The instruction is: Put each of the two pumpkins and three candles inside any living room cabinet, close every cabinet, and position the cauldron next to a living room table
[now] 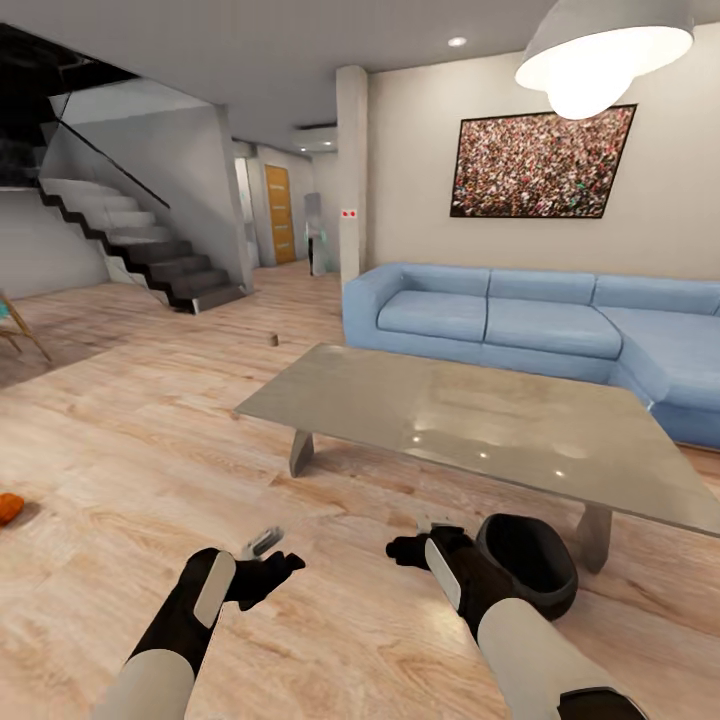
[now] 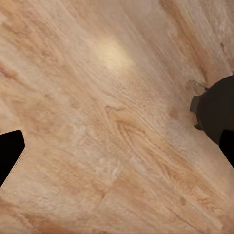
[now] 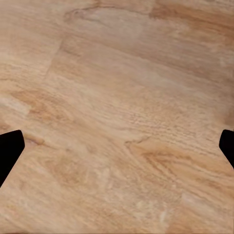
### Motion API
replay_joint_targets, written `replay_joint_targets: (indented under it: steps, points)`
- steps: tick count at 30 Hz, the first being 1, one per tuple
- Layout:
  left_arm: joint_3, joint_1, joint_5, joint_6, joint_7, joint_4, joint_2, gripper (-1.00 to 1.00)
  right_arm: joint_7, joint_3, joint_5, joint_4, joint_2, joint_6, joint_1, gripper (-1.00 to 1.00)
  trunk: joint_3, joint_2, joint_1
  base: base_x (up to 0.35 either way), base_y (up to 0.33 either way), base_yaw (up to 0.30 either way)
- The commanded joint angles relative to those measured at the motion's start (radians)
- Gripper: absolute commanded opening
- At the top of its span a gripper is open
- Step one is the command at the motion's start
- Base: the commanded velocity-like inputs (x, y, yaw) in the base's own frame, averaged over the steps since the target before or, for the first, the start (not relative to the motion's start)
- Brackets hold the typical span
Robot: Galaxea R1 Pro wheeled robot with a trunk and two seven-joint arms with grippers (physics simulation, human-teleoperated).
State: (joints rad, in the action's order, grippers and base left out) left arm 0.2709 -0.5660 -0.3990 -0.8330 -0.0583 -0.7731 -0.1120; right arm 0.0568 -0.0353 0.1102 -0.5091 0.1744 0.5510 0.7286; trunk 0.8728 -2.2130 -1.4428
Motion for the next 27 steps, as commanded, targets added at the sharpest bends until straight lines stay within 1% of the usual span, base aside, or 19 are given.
replay_joint_targets:
  steps: [1, 7, 9, 13, 16, 17, 20, 22, 23, 25, 27]
  points:
    - [0.0, 0.0, 0.0, 0.0, 0.0, 0.0, 0.0, 1.0, 0.0, 0.0, 0.0, 0.0, 0.0, 0.0, 0.0, 1.0, 0.0, 0.0, 0.0, 0.0, 0.0, 0.291]
    - [0.001, 0.0, 0.0, 0.001, 0.0, 0.0, 0.0, 1.0, 0.0, 0.0, 0.0, 0.0, 0.0, 0.0, 0.0, 1.0, 0.0, 0.0, 0.0, 0.0, 0.0, 0.291]
    - [0.004, 0.0, 0.0, 0.0, 0.0, 0.0, 0.0, 1.0, 0.0, 0.0, 0.0, 0.0, 0.0, 0.0, 0.0, 1.0, -0.006, 0.014, 0.008, 0.0, 0.0, 0.291]
    - [0.022, 0.0, 0.001, 0.0, -0.001, 0.0, 0.0, 1.0, 0.0, 0.0, 0.0, 0.0, 0.0, 0.0, 0.0, 1.0, -0.019, 0.042, 0.023, 0.0, 0.0, 0.291]
    - [0.028, 0.0, 0.004, 0.0, -0.005, 0.0, 0.004, 1.0, 0.001, 0.0, 0.0, 0.001, 0.0, 0.0, 0.0, 1.0, -0.028, 0.063, 0.035, 0.0, 0.0, 0.291]
    - [0.029, 0.0, 0.005, 0.0, -0.007, 0.0, 0.011, 1.0, 0.001, 0.0, 0.0, 0.001, 0.0, 0.001, 0.0, 1.0, -0.031, 0.07, 0.038, 0.0, 0.0, 0.292]
    - [0.029, 0.0, 0.005, 0.004, -0.013, 0.009, 0.042, 1.0, -0.001, 0.001, 0.0, 0.001, 0.0, 0.007, 0.0, 1.0, -0.041, 0.091, 0.05, 0.0, 0.0, 0.292]
    - [0.029, 0.0, 0.006, 0.007, -0.015, 0.033, 0.067, 1.0, -0.001, 0.002, 0.0, 0.001, 0.0, 0.029, 0.0, 1.0, -0.047, 0.105, 0.058, 0.0, 0.0, 0.292]
    - [0.029, 0.0, 0.006, 0.007, -0.015, 0.04, 0.074, 1.0, 0.0, 0.001, 0.0, 0.001, 0.0, 0.038, 0.0, 1.0, -0.05, 0.112, 0.061, 0.0, 0.0, 0.292]
    - [0.027, 0.0, 0.007, 0.008, -0.015, 0.064, 0.11, 1.0, 0.001, 0.001, -0.001, 0.001, 0.0, 0.071, 0.0, 1.0, -0.056, 0.126, 0.069, 0.0, 0.0, 0.292]
    - [0.026, 0.003, 0.01, 0.014, -0.016, 0.102, 0.141, 1.0, 0.004, 0.001, -0.004, 0.003, 0.0, 0.085, 0.002, 1.0, -0.063, 0.14, 0.077, 0.0, 0.0, 0.291]
